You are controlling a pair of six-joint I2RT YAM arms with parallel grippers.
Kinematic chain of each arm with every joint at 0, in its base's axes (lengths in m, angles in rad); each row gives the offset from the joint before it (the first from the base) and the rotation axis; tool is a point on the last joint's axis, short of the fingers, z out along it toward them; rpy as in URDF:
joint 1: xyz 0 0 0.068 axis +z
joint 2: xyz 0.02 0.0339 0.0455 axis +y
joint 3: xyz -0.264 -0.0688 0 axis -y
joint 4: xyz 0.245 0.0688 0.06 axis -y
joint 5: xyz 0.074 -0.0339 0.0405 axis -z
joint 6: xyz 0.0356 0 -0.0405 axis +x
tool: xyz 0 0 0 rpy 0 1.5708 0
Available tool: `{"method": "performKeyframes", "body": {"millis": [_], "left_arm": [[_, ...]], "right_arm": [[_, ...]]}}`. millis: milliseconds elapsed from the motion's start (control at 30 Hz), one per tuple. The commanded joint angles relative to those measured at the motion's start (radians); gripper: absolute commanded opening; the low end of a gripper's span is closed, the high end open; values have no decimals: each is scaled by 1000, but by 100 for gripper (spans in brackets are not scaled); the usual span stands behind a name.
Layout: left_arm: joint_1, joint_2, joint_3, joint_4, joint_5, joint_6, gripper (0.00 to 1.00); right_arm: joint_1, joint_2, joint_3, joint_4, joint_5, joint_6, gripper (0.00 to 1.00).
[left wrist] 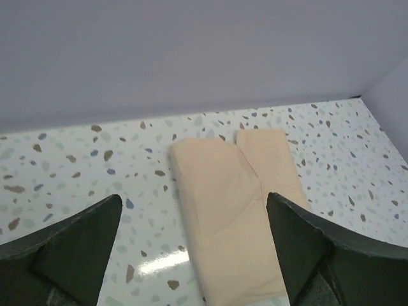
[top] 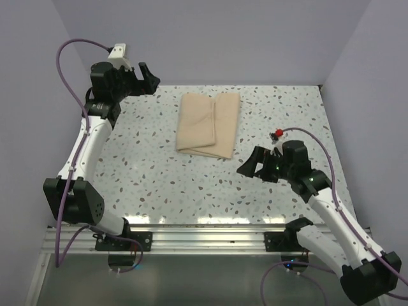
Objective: Open and lay out the surgical kit
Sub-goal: Open the surgical kit at the center of the board.
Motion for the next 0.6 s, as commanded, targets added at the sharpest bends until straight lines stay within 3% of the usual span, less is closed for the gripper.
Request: {"method": "performKeyframes", "body": {"millis": [0,33,67,100,133,267,333,400,433,500,567], "left_arm": [[3,5,12,-128,81,-140,100],[4,16,-67,-42,137,-174,100],[6,29,-119,41,353,-243,100],[1,49,-168,153,448,-307,100],[-11,94,-192,250,444,-364,100],[-154,114,-117,96,110,-213,100],[-217,219,26,-94,-17,-167,100],[-294,292,121,-259,-147,-87,100],[-328,342,180,-291,-289,-61,100],[-425,388,231,-364,-432,3,98],[-470,462,300,-404,-552,33,91]], "right_arm": [[6,-214,-83,244,-236,139,98],[6,-241,-54,186,-187,128,98],[6,-267,-60,123,-143,131,98],[3,-278,-73,129,-142,155,98],[5,-274,-78,117,-141,156,98],[5,-150,-63,82,-181,137,98],[3,-84,-19,-18,-136,94,98],[3,-70,-8,-46,-119,78,98],[5,-71,-6,-49,-121,73,98],[5,-88,2,-63,-99,65,98],[5,-105,21,-119,-35,58,98]]}}
